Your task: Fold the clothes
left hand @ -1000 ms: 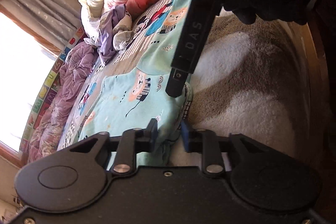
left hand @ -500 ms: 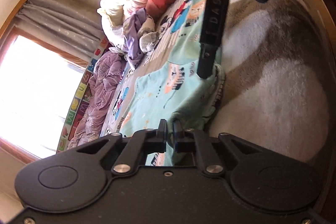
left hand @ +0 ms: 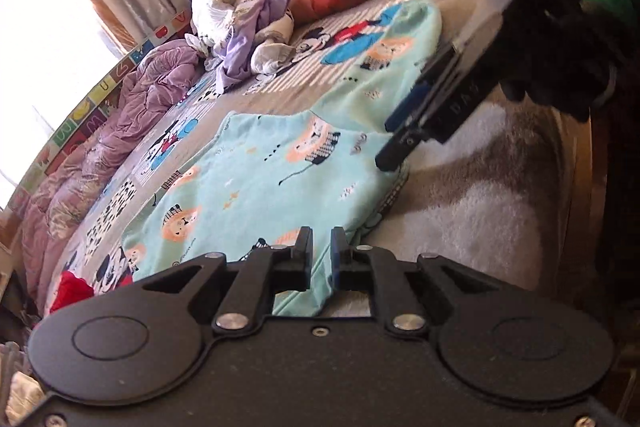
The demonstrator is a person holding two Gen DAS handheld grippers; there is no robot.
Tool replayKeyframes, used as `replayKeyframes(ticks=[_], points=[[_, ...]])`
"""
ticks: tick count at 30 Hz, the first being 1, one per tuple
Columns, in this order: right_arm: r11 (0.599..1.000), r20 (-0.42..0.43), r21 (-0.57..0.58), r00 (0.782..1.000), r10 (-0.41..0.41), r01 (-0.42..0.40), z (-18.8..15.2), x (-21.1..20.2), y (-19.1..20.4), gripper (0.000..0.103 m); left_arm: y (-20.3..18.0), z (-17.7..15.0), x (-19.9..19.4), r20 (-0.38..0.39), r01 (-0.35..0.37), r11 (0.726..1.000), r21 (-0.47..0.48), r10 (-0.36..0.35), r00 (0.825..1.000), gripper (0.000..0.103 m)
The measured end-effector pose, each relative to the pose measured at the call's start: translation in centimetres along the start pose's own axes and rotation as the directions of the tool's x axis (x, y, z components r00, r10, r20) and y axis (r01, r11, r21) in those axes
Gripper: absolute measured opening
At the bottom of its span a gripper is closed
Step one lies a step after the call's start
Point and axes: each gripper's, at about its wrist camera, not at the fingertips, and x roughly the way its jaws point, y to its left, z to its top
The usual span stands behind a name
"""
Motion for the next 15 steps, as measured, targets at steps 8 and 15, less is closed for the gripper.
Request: replayKeyframes(ticks=[8,15], points=[[0.998,-0.021,-0.056,0.999,-0.027,0.026,-0.4,0.5,0.6,0.055,-1.8,-0.3,5.5,-0.033,0.076,0.973,-0.218,-0.085,0.996,0.006],[0.993,-0.019,-0.111,0.999,-0.036,0.033,-0.4,-0.2,1.2,0.058,-1.3,1.3,4.1,-0.043,0.054,0.976,-0.211,-0.064,0.997,0.007]])
